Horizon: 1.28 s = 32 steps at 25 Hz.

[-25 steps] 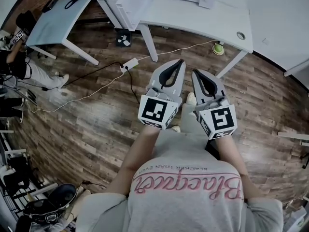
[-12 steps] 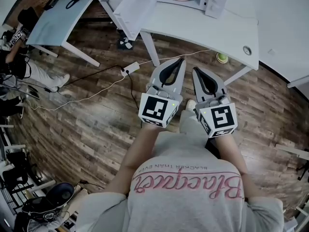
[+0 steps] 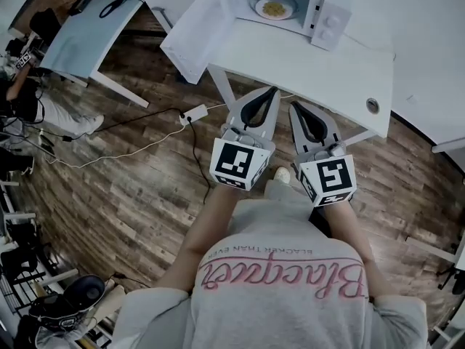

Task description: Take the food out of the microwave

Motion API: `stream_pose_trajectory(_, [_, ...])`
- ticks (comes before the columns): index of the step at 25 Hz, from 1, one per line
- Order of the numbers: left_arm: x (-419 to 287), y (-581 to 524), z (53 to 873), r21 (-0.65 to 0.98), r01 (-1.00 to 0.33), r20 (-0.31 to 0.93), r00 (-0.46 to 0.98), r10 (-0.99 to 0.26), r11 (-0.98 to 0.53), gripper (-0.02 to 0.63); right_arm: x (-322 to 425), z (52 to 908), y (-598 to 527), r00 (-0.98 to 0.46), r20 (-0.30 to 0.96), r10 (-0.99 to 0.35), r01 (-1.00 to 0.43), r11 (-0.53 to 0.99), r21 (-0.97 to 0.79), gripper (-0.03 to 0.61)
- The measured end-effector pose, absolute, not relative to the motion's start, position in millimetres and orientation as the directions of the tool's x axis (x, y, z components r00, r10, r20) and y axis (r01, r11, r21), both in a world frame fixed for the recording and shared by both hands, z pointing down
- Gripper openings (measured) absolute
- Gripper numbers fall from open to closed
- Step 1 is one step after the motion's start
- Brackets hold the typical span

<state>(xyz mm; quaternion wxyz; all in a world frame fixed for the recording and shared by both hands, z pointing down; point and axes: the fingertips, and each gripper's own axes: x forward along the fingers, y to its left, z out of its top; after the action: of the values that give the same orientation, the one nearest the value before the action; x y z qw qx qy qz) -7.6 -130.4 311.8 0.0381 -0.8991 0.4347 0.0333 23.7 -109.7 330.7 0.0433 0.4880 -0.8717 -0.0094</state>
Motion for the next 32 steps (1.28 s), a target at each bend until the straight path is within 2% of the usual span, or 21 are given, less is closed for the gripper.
stream_pose_trajectory(17, [40.8,-240.2,327.5,-0.002,-0.81,-0.052,0.586,-0.809,-0.587,0.003,75.3,340.6,-220.2,-0.552,0.089,-0.829,-0.83,0.556,0.035,0.011])
stream_pose_trajectory(23, [35.9,-259.6,339.4,0.022,-0.82,-0.032,0.571,-0.82,-0.572,0.003,73.7,339.3,-238.6,-0.565,0.049,-0.823,-0.823,0.567,0.029,0.011])
stream_pose_trajectory(32, [24.9,-318.4,353.2,0.117,-0.809,-0.019,0.578,-0.816,-0.576,0.003,70.7,351.1,-288.1,-0.545,0.094,-0.833,-0.835,0.55,0.027,0.011])
